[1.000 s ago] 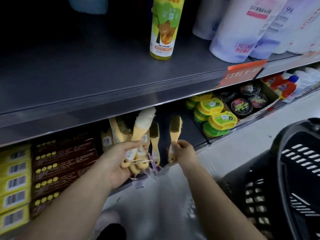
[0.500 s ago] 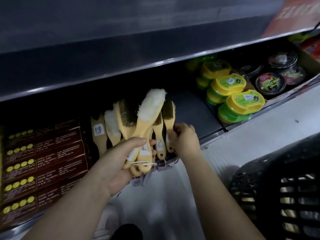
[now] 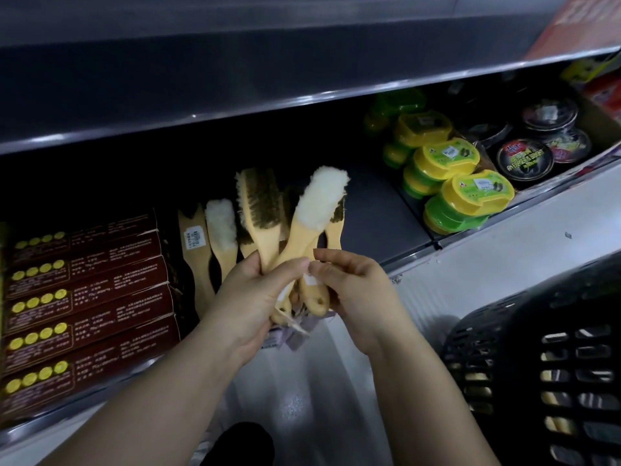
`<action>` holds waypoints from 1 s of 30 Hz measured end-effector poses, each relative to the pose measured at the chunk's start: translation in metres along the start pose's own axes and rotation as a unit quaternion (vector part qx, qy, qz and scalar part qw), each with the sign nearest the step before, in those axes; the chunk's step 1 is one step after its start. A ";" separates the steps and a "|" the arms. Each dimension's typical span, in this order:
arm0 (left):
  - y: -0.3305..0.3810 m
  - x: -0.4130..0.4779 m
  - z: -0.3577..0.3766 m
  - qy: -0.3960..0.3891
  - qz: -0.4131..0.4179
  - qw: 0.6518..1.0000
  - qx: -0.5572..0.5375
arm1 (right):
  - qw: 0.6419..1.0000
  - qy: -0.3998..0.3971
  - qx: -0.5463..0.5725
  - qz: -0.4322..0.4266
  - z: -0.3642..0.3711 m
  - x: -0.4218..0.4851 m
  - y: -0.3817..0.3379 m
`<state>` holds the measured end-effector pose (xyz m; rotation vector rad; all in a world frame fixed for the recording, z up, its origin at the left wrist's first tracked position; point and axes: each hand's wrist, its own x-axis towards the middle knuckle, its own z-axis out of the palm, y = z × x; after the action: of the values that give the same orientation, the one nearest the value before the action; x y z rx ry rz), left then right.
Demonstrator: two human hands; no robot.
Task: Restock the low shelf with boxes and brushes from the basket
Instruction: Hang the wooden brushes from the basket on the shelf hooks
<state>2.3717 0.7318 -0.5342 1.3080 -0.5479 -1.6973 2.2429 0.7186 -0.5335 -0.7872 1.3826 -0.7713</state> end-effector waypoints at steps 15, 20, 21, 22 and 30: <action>-0.006 0.010 0.005 0.085 -0.057 0.989 -0.104 | 0.966 0.189 -0.173 -0.031 -0.053 0.084 0.019; -0.016 0.013 0.011 0.060 -0.099 0.992 -0.051 | 0.932 0.177 -0.309 -0.071 -0.057 0.093 0.020; -0.017 0.013 0.012 0.052 -0.097 0.993 -0.039 | 0.929 0.174 -0.317 -0.076 -0.059 0.094 0.019; -0.018 0.012 0.013 0.048 -0.089 0.994 -0.038 | 0.928 0.168 -0.324 -0.077 -0.060 0.094 0.018; -0.018 0.021 0.022 0.052 -0.068 0.995 -0.049 | 0.921 0.213 -0.285 -0.156 -0.050 0.056 0.012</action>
<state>2.3436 0.7192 -0.5517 1.3795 -0.3168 -1.7318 2.1950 0.6763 -0.5756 -1.3777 1.9460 -0.8234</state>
